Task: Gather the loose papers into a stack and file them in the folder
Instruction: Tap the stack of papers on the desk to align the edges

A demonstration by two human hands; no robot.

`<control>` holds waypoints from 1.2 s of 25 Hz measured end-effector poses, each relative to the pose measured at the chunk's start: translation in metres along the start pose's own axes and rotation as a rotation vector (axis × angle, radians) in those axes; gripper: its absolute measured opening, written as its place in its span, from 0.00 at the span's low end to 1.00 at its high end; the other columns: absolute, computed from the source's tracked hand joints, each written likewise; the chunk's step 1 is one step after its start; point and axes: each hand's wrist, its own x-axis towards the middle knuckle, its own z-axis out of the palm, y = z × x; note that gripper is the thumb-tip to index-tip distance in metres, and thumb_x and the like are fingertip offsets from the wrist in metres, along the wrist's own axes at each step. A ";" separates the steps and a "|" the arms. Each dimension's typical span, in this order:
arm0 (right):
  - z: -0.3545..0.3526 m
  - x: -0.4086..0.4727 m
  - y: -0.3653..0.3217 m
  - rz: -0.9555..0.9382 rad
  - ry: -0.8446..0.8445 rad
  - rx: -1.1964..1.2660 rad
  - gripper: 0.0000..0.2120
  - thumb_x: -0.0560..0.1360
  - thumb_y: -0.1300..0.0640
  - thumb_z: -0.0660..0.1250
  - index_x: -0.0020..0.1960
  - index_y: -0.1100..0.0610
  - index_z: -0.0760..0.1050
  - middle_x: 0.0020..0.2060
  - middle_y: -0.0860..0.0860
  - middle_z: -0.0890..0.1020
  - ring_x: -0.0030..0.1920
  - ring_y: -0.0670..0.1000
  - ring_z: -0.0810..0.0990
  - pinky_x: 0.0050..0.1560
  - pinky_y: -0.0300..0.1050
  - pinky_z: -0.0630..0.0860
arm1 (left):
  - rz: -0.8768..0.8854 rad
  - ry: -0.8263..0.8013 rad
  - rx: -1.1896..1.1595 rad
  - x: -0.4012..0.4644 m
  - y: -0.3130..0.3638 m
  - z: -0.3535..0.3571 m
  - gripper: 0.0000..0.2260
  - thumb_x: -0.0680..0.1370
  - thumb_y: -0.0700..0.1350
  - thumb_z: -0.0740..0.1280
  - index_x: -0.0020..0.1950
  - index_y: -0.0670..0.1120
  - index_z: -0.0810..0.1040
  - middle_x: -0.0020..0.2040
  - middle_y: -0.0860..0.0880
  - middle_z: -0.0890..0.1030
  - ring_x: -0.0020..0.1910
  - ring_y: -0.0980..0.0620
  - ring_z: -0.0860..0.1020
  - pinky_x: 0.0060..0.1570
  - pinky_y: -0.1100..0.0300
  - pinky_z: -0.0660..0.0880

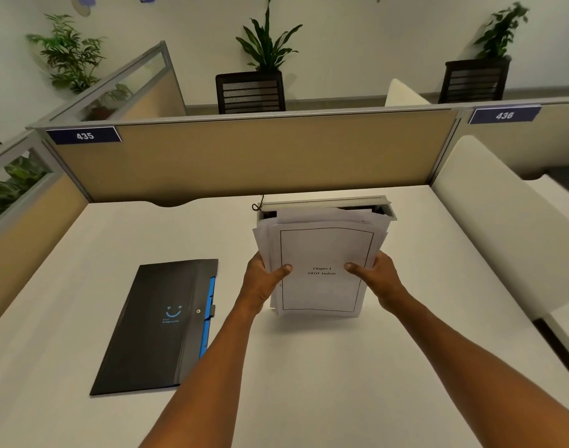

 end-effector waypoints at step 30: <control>0.006 -0.007 -0.040 -0.216 0.352 -0.063 0.22 0.79 0.42 0.58 0.59 0.60 0.73 0.48 0.54 0.80 0.48 0.51 0.79 0.48 0.47 0.80 | 0.032 -0.059 -0.049 -0.002 0.009 0.005 0.16 0.67 0.42 0.79 0.50 0.55 0.80 0.46 0.56 0.85 0.45 0.60 0.83 0.40 0.67 0.79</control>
